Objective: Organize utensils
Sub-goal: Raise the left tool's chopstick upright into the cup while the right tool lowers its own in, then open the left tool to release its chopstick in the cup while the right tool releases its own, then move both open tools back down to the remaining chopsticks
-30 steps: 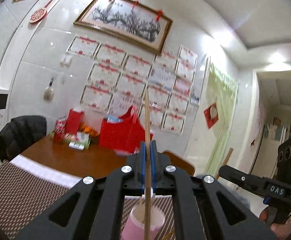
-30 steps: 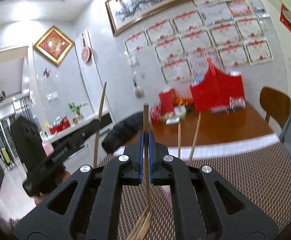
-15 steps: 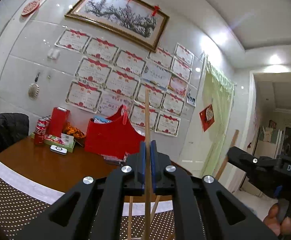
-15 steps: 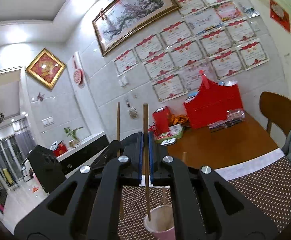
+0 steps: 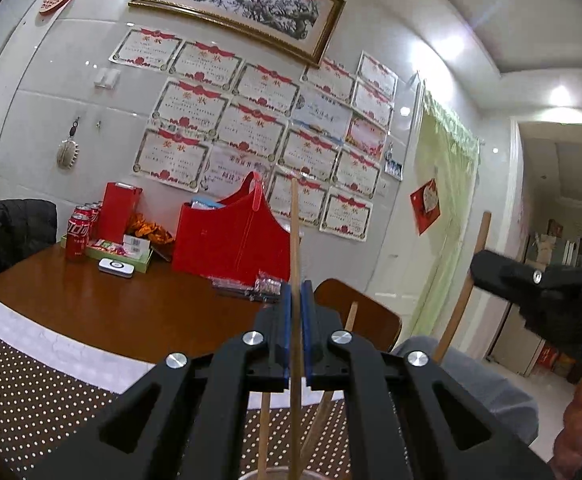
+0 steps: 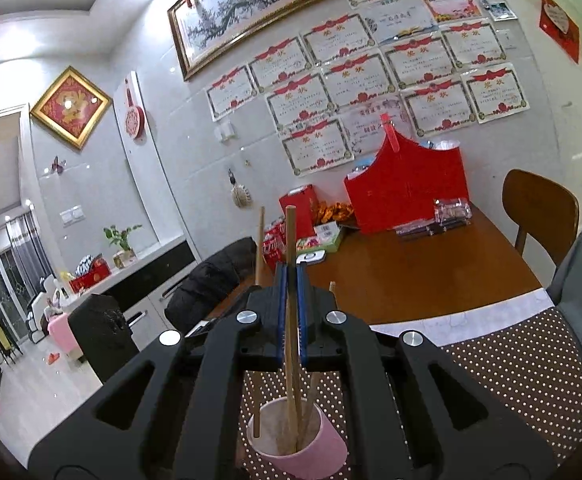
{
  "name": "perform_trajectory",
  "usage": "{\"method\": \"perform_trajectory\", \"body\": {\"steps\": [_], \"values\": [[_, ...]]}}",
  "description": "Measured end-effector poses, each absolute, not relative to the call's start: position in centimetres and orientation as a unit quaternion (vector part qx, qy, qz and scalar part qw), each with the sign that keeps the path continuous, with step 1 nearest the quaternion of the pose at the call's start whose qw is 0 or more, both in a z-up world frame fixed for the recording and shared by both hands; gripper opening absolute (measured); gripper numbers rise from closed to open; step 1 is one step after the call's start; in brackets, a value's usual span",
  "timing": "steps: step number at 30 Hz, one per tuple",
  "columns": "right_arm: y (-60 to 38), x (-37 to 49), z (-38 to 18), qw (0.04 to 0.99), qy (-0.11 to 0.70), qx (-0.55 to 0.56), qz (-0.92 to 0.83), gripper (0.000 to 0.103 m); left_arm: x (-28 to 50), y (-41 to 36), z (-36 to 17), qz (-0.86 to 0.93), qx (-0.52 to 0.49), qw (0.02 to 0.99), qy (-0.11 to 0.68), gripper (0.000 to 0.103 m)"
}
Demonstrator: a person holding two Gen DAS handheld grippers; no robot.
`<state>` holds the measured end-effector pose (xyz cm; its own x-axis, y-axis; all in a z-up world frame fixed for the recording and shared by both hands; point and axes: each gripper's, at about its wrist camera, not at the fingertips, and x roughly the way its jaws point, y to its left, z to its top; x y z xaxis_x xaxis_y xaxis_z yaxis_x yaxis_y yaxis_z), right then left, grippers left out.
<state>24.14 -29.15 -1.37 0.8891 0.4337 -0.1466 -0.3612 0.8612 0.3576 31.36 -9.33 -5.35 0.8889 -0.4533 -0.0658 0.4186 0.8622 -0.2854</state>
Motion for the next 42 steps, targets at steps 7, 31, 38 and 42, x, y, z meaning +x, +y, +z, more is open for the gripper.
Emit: {"method": "perform_trajectory", "body": {"steps": [7,31,38,42], "values": [[-29.4,25.4,-2.3,0.950,0.161,0.176,0.200,0.097,30.5,-8.7,-6.3,-0.200,-0.099,0.968,0.114,0.058],[-26.6,17.8,-2.8,0.958,0.212,0.115,0.158,0.097,17.4,-0.1,-6.4,-0.111,0.020,0.967,0.228,0.076],[-25.8,14.5,-8.0,0.941,0.272,0.095,0.175,0.097,15.7,0.2,-10.5,-0.110,0.051,0.948,0.294,0.076],[-24.6,14.5,-11.3,0.928,0.292,0.102,0.210,0.097,15.2,0.3,-13.5,-0.107,0.072,0.929,0.347,0.076]]}}
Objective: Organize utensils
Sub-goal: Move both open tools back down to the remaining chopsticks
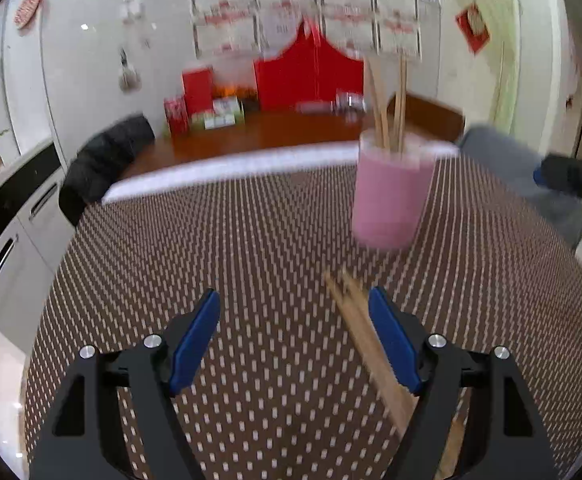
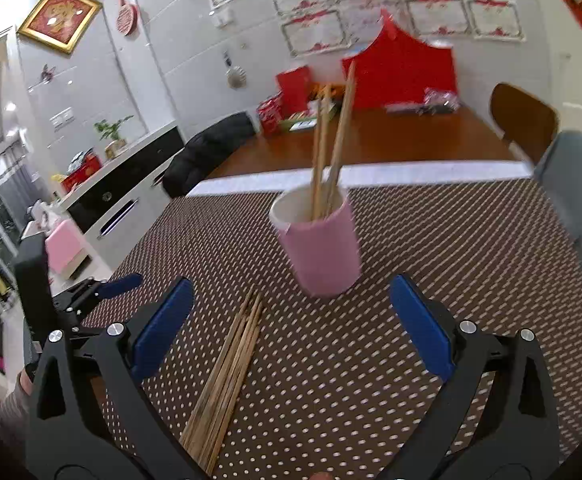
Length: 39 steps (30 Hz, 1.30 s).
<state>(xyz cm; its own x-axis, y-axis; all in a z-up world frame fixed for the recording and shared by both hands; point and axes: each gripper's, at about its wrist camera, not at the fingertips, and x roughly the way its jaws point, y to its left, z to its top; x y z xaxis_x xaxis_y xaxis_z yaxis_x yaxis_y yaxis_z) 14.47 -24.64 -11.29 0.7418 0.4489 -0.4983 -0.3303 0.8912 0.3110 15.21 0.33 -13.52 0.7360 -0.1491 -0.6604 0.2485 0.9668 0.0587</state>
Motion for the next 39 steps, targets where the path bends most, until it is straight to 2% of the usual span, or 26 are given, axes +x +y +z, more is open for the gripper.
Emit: {"method": "perform_trajectory", "body": {"steps": [4,9,12,39], "values": [[-24.0,15.8,-14.7,0.909,0.316,0.129,0.240,0.097,15.3,0.3,-16.6,-0.126,0.081,0.903,0.402,0.076],[-23.6,16.5,-16.8,0.900,0.352,0.111,0.232,0.097,15.5,0.3,-19.6,-0.148,0.065,0.882,0.443,0.076],[-24.4,16.7,-17.1,0.897,0.355,0.130,0.228,0.097,14.5,-0.3,-19.4,-0.159,0.102,0.883,0.429,0.076],[-22.1,16.3,-18.2,0.890,0.384,0.093,0.228,0.097,12.7,-1.4,-19.5,-0.160,0.068,0.883,0.436,0.076]]}}
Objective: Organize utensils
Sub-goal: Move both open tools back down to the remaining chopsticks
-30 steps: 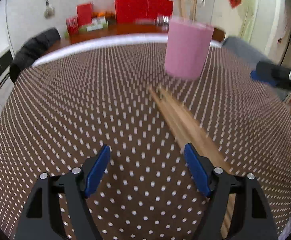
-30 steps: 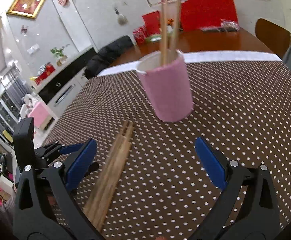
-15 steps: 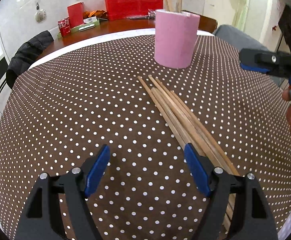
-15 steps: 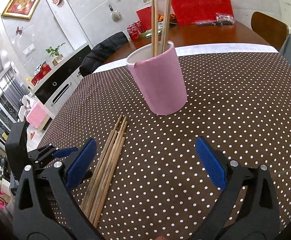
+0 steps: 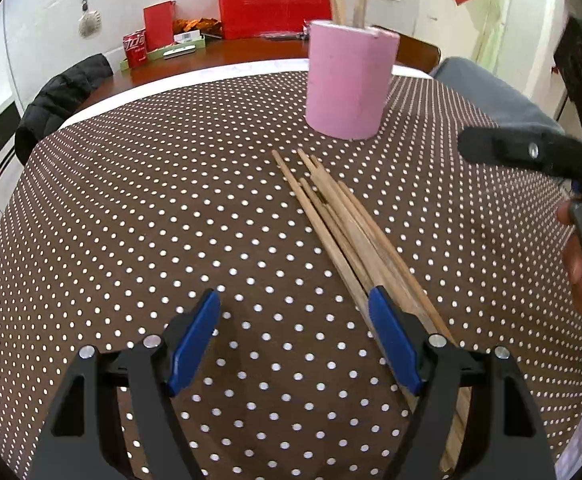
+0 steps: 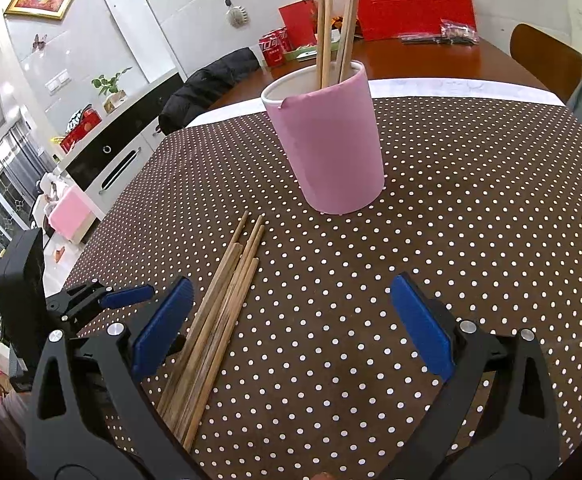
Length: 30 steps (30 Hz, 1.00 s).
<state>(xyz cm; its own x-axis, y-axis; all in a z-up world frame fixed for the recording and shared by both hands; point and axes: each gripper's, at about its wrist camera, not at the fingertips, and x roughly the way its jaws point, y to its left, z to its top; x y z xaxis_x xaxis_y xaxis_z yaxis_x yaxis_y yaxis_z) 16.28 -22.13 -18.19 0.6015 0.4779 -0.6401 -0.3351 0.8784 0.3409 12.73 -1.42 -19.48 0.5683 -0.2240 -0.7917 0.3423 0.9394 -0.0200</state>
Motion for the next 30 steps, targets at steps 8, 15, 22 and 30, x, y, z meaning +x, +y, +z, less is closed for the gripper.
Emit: {"method": "perform_trajectory", "body": {"steps": [8,15,22,30], "values": [[-21.6,16.2,-18.5,0.887,0.391,0.087,0.230,0.097,12.5,-1.8,-19.9,-0.138,0.086,0.884,0.437,0.078],[-18.9,15.5,-20.4,0.862,0.447,-0.006,0.238,0.097,12.3,-0.9,-19.8,-0.130,0.092,0.884,0.440,0.078],[-15.8,14.3,-21.9,0.852,0.458,-0.084,0.239,0.097,12.9,-0.1,-19.6,-0.123,0.086,0.883,0.445,0.078],[-15.2,13.6,-22.1,0.857,0.457,-0.107,0.212,0.097,13.5,0.7,-19.6,-0.121,0.085,0.882,0.447,0.078]]}}
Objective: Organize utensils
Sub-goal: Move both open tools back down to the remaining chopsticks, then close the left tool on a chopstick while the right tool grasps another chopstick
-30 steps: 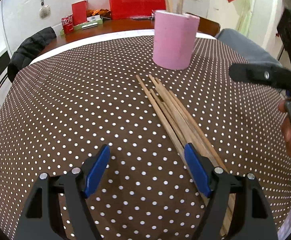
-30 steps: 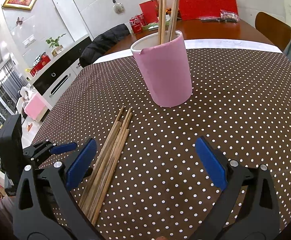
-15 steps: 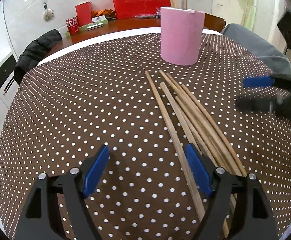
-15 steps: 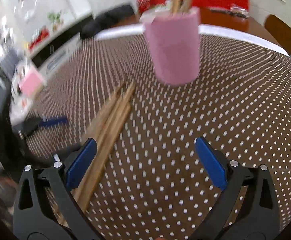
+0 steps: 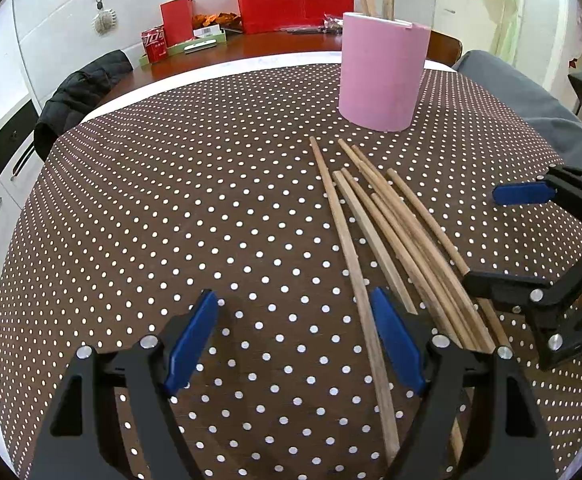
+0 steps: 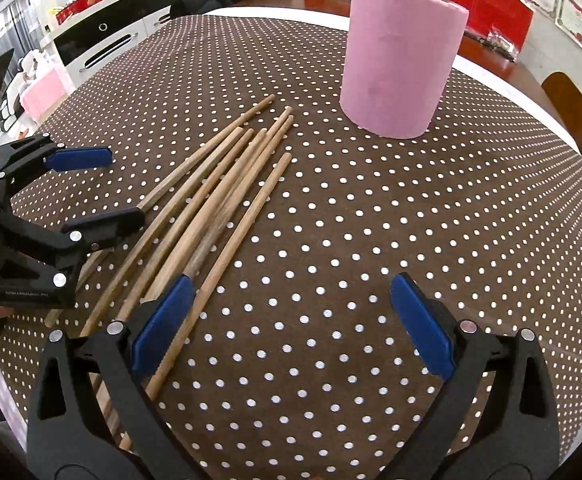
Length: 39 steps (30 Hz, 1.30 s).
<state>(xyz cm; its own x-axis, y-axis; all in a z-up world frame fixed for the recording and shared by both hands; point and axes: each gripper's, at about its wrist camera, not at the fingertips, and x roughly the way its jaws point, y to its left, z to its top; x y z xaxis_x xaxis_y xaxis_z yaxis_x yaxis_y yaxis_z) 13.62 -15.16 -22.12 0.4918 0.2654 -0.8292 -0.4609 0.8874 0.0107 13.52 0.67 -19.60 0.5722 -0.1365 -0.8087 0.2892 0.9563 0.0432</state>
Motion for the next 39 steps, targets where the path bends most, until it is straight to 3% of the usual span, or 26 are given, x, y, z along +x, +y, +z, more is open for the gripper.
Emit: {"method": "perform_trajectory", "body": {"steps": [3,5,6,9,16,17,18,19,20,21,24,30,39], "values": [[-14.2,13.7,-22.1,0.864,0.450,-0.118,0.193,0.097,13.5,0.6,-19.6,-0.120,0.090,0.883,0.444,0.078],[-13.8,14.0,-21.8,0.870,0.444,-0.118,0.179,0.089,13.7,0.4,-19.6,-0.119,0.093,0.884,0.442,0.078],[-13.7,14.3,-21.7,0.871,0.444,-0.110,0.180,0.075,13.8,0.3,-19.6,-0.120,0.097,0.885,0.440,0.078],[-14.0,14.8,-21.2,0.877,0.439,-0.089,0.173,0.047,14.8,0.0,-19.5,-0.121,0.103,0.881,0.445,0.078],[-13.7,15.5,-21.3,0.882,0.432,-0.074,0.173,0.044,18.2,-1.5,-18.9,-0.130,0.153,0.860,0.468,0.078],[-13.3,15.5,-21.4,0.883,0.430,-0.078,0.172,0.041,18.6,-1.6,-18.9,-0.137,0.152,0.858,0.471,0.068],[-12.8,15.4,-21.4,0.884,0.424,-0.090,0.175,0.031,18.9,-1.7,-18.8,-0.154,0.142,0.853,0.477,0.049],[-12.3,15.4,-21.4,0.884,0.421,-0.093,0.180,0.021,19.3,-1.9,-18.6,-0.178,0.126,0.845,0.489,0.037],[-12.1,15.3,-21.4,0.883,0.420,-0.095,0.187,0.014,19.5,-2.3,-18.4,-0.185,0.128,0.841,0.491,0.016],[-11.9,15.1,-21.4,0.882,0.420,-0.095,0.191,0.011,19.5,-2.5,-18.4,-0.182,0.135,0.843,0.489,0.008],[-12.7,15.2,-21.5,0.881,0.421,-0.067,0.207,0.006,19.3,-2.3,-18.4,-0.177,0.115,0.851,0.481,0.006],[-15.8,15.1,-20.3,0.888,0.397,0.008,0.231,0.006,18.4,0.4,-17.9,-0.152,0.037,0.878,0.453,0.006],[-19.8,14.7,-17.6,0.906,0.327,0.095,0.250,0.006,17.7,2.3,-13.9,-0.140,-0.031,0.924,0.355,0.006]]}}
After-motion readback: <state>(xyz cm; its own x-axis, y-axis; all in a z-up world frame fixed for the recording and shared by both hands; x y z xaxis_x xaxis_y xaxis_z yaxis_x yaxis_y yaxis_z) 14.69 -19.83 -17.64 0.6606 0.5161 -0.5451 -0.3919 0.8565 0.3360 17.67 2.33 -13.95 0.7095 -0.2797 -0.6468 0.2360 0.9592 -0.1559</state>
